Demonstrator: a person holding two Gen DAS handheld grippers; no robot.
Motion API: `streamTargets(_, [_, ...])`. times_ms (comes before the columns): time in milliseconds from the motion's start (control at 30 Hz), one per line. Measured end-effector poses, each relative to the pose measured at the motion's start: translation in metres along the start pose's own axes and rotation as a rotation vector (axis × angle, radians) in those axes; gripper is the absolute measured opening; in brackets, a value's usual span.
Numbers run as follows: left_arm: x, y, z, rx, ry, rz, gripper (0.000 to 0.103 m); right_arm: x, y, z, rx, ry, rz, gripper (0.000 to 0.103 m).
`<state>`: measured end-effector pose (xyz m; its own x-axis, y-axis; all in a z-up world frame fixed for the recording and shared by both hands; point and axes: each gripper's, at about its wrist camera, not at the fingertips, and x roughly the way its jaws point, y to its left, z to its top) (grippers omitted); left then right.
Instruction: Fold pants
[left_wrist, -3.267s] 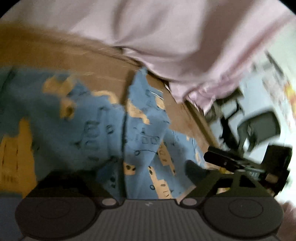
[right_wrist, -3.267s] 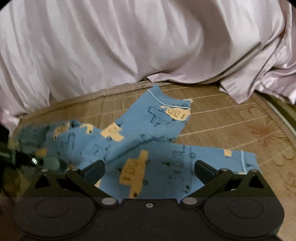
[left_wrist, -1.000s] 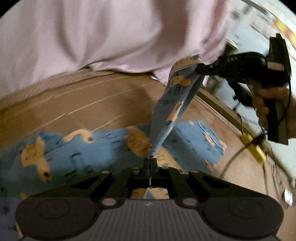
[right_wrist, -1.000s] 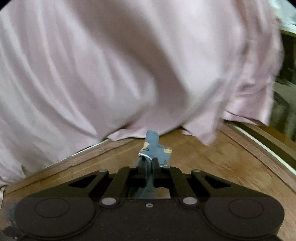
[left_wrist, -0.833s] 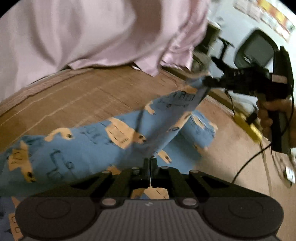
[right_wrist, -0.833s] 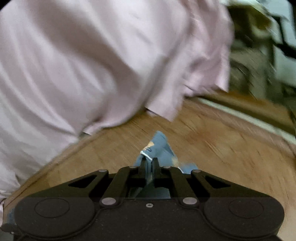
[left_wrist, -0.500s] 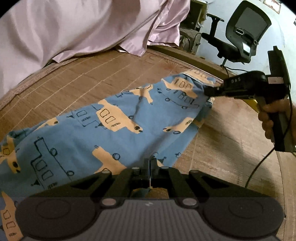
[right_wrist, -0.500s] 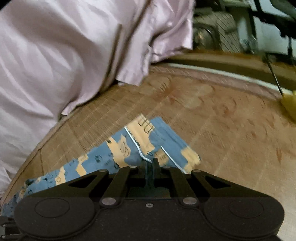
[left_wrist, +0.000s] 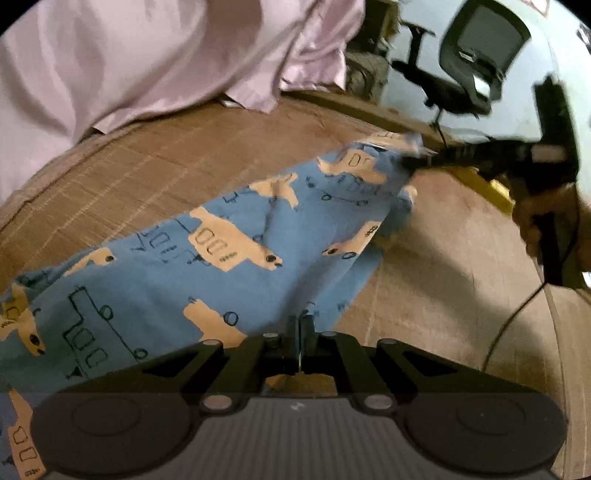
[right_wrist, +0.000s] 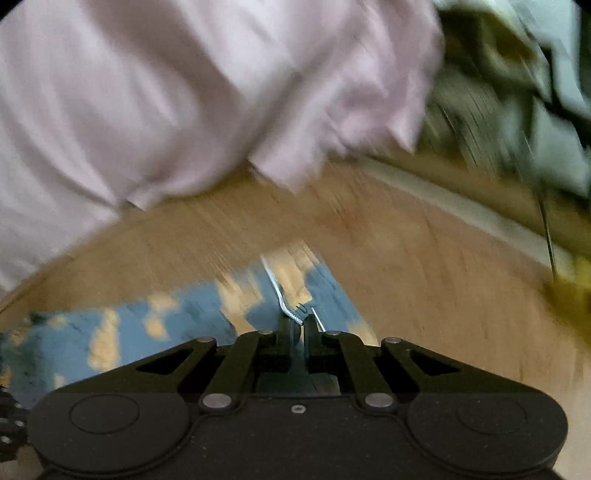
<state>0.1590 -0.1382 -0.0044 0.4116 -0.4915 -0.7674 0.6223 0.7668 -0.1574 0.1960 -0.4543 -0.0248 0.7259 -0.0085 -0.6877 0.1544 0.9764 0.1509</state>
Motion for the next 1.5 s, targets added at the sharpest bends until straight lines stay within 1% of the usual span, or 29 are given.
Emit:
streamTargets(67, [0.005, 0.000, -0.003, 0.012, 0.028, -0.011, 0.000, 0.009, -0.013, -0.018, 0.078, 0.056, -0.004, 0.006])
streamTargets(133, [0.008, 0.001, -0.003, 0.018, 0.040, -0.027, 0.001, 0.011, -0.017, -0.028, 0.100, 0.058, 0.000, 0.008])
streamTargets(200, [0.009, 0.004, 0.001, 0.014, 0.046, -0.043, 0.004, 0.010, -0.016, -0.029, 0.091, 0.048, 0.013, 0.018])
streamTargets(233, [0.008, 0.006, 0.005, 0.008, 0.041, -0.056, 0.009, 0.011, -0.018, -0.029, 0.090, 0.045, 0.016, 0.020])
streamTargets(300, [0.010, 0.006, 0.017, 0.011, 0.035, -0.086, 0.023, 0.010, -0.019, -0.029, 0.090, 0.038, 0.023, 0.040])
streamTargets(333, [0.010, 0.006, 0.025, 0.023, 0.024, -0.106, 0.034, 0.009, -0.020, -0.028, 0.092, 0.030, 0.026, 0.043])
streamTargets(367, [0.010, 0.006, 0.035, 0.041, 0.005, -0.122, 0.050, 0.009, -0.021, -0.028, 0.094, 0.024, 0.033, 0.044])
streamTargets(433, [0.015, 0.004, 0.059, 0.076, -0.030, -0.131, 0.072, 0.011, -0.024, -0.025, 0.098, 0.022, 0.043, 0.053])
streamTargets(500, [0.027, 0.004, 0.090, 0.117, -0.070, -0.169, 0.076, 0.009, -0.026, -0.025, 0.087, 0.015, 0.058, 0.065])
streamTargets(533, [0.035, 0.004, 0.103, 0.130, -0.072, -0.189, 0.080, 0.009, -0.026, -0.024, 0.079, 0.010, 0.065, 0.067])
streamTargets(600, [0.057, 0.004, 0.134, 0.147, -0.073, -0.226, 0.084, 0.007, -0.028, -0.024, 0.065, -0.004, 0.082, 0.077])
streamTargets(700, [0.089, 0.002, 0.167, 0.149, -0.048, -0.307, 0.090, 0.005, -0.032, -0.022, 0.056, -0.021, 0.109, 0.087])
streamTargets(767, [0.112, 0.001, 0.182, 0.140, -0.007, -0.351, 0.093, 0.004, -0.033, -0.020, 0.030, -0.029, 0.121, 0.089])
streamTargets(900, [0.152, -0.007, 0.202, 0.137, 0.087, -0.387, 0.092, 0.005, -0.033, -0.018, -0.012, -0.014, 0.143, 0.089])
streamTargets(967, [0.168, -0.010, 0.207, 0.139, 0.145, -0.412, 0.086, 0.005, -0.035, -0.018, -0.006, -0.008, 0.150, 0.088])
streamTargets(1033, [0.178, -0.012, 0.208, 0.137, 0.181, -0.435, 0.081, 0.008, -0.038, -0.018, 0.010, 0.002, 0.156, 0.085])
streamTargets(1100, [0.184, -0.011, 0.208, 0.136, 0.214, -0.440, 0.075, 0.011, -0.040, -0.018, 0.017, 0.015, 0.155, 0.075])
streamTargets(1133, [0.187, -0.011, 0.209, 0.135, 0.227, -0.440, 0.067, 0.013, -0.040, -0.017, 0.009, 0.021, 0.151, 0.072])
streamTargets(1167, [0.189, -0.012, 0.208, 0.136, 0.239, -0.440, 0.058, 0.015, -0.039, -0.017, 0.000, 0.023, 0.143, 0.064])
streamTargets(1200, [0.190, -0.013, 0.208, 0.136, 0.250, -0.435, 0.054, 0.016, -0.038, -0.017, -0.006, 0.023, 0.136, 0.056])
streamTargets(1233, [0.192, -0.015, 0.209, 0.136, 0.256, -0.429, 0.045, 0.016, -0.038, -0.017, -0.010, 0.022, 0.129, 0.052])
streamTargets(1267, [0.192, -0.017, 0.208, 0.138, 0.255, -0.425, 0.033, 0.016, -0.037, -0.016, -0.010, 0.018, 0.118, 0.042])
streamTargets(1300, [0.192, -0.019, 0.207, 0.141, 0.252, -0.420, 0.028, 0.016, -0.036, -0.016, -0.011, 0.013, 0.108, 0.038])
streamTargets(1333, [0.191, -0.022, 0.206, 0.145, 0.246, -0.411, 0.021, 0.015, -0.035, -0.015, -0.016, 0.009, 0.100, 0.037])
streamTargets(1367, [0.188, -0.024, 0.205, 0.151, 0.235, -0.397, 0.016, 0.013, -0.033, -0.015, -0.029, 0.004, 0.094, 0.033])
streamTargets(1400, [0.184, -0.025, 0.202, 0.157, 0.214, -0.381, 0.015, 0.011, -0.030, -0.015, -0.051, -0.001, 0.084, 0.029])
streamTargets(1433, [0.179, -0.027, 0.201, 0.161, 0.191, -0.367, 0.013, 0.009, -0.025, -0.015, -0.088, -0.007, 0.062, 0.027])
streamTargets(1467, [0.172, -0.029, 0.198, 0.178, 0.153, -0.344, 0.007, 0.006, -0.018, -0.015, -0.135, -0.017, 0.042, 0.023])
streamTargets(1500, [0.163, -0.032, 0.196, 0.198, 0.111, -0.321, 0.007, 0.003, -0.012, -0.015, -0.176, -0.030, 0.027, 0.020])
